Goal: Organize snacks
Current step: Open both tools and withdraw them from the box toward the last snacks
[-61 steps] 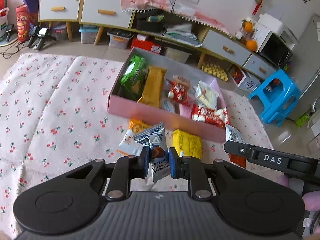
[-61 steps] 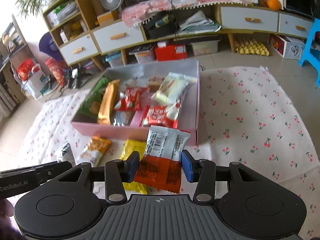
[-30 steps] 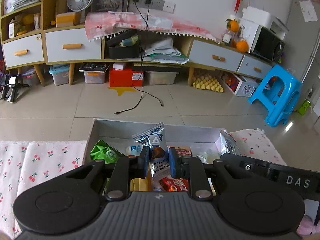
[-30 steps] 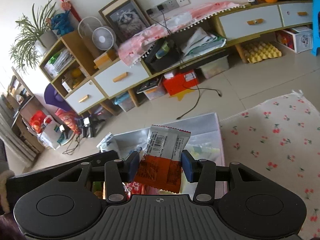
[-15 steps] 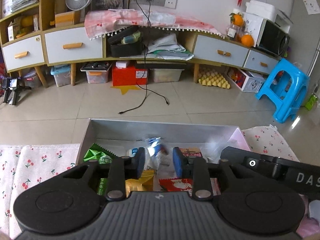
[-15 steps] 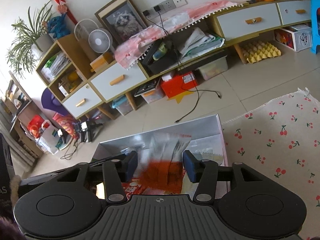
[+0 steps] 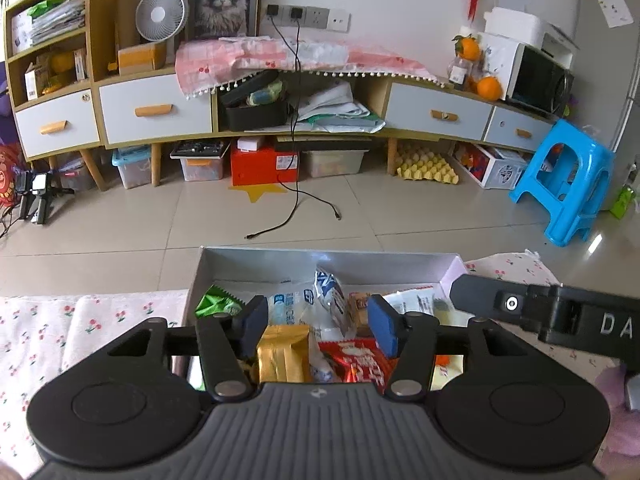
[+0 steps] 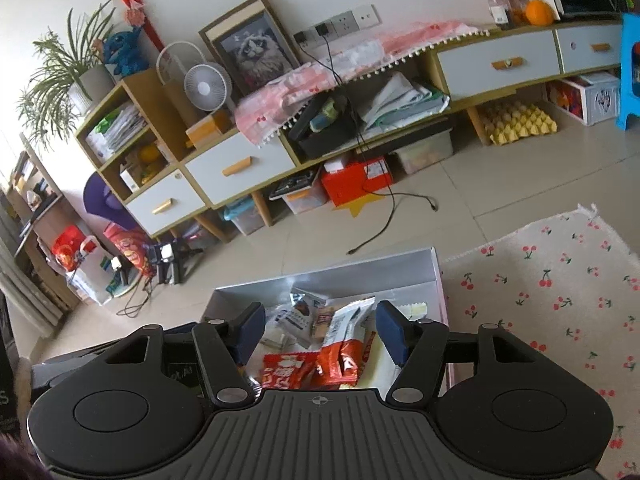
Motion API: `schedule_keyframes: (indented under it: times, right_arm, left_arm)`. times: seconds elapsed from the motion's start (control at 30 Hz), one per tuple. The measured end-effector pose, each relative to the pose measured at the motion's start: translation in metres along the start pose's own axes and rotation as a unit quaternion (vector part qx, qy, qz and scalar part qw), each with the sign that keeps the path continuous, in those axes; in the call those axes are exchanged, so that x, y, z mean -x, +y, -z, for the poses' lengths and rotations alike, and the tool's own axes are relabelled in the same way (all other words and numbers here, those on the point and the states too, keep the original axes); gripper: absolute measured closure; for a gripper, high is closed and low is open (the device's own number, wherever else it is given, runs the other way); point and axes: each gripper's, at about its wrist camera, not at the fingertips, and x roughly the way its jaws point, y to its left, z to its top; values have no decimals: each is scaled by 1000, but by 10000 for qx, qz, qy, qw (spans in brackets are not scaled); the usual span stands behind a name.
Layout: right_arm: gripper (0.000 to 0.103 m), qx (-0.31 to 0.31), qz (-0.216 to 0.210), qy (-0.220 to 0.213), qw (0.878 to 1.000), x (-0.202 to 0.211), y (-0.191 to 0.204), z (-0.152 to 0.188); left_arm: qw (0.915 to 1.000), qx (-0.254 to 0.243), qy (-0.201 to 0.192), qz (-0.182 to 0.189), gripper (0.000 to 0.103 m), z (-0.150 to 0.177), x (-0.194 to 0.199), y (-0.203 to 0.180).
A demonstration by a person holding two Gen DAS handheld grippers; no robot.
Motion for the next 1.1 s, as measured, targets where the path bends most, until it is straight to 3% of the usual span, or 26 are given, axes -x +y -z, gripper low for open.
schedule_keyframes:
  times: [0.43, 0.9, 1.1]
  right_arm:
    - [38, 297, 264, 131, 9991, 46, 20, 24]
    - [20, 485, 271, 262, 9981, 94, 37, 63]
    - [14, 518, 416, 196, 9976, 109, 38, 75]
  left_arm:
    - [9999, 139, -4, -62, 42, 21, 43, 2]
    - [9986, 518, 91, -83, 7, 55, 90, 7]
    - [9967, 763, 197, -178, 2, 73, 104, 13]
